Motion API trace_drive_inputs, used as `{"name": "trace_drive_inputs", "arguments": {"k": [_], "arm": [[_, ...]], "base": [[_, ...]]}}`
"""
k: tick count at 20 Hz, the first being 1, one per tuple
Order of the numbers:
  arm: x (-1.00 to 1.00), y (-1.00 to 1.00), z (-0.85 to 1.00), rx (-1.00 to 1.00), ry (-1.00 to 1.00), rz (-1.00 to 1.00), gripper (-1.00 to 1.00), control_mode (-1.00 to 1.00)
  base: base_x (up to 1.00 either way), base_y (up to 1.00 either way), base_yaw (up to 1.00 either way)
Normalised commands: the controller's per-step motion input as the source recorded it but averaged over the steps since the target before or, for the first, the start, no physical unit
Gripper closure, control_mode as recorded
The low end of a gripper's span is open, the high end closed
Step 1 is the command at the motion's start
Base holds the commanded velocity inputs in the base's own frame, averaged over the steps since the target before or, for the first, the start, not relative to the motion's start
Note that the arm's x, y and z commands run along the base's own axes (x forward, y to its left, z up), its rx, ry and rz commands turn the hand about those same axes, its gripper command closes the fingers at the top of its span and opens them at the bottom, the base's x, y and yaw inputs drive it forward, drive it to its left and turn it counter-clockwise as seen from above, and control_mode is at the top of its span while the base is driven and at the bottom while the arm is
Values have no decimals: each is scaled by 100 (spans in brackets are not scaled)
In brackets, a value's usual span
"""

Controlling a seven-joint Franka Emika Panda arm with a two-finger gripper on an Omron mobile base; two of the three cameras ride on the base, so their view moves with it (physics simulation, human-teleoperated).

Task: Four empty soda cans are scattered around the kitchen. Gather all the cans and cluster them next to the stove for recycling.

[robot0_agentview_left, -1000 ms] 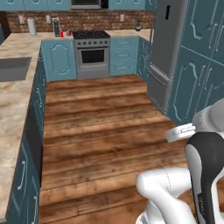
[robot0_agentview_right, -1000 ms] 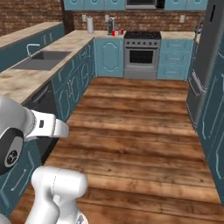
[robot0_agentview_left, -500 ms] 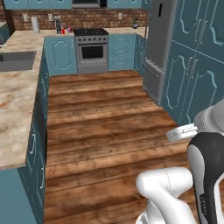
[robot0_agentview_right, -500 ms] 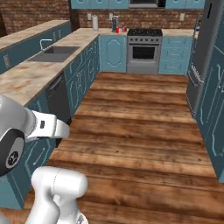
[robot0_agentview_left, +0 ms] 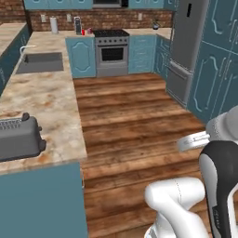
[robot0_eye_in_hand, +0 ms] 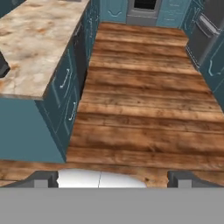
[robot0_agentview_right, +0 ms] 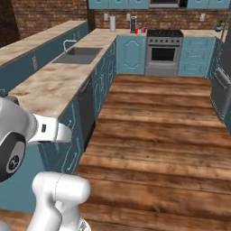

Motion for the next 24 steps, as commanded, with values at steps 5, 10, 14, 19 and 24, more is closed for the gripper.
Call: {"name": "trace_drive_inputs", "arguments": {"k": [5, 10, 14, 19, 24], "arm": [[0, 0, 0, 0, 0, 0, -100, 100], [0, 0, 0, 0, 0, 0, -100, 100], [0, 0, 0, 0, 0, 0, -100, 100], [0, 0, 0, 0, 0, 0, -100, 100], [0, 0, 0, 0, 0, 0, -100, 100]], "base": [[-28, 99, 0], [-32, 96, 0], [-33, 91, 0], [-35, 87, 0], [-35, 85, 0]]}}
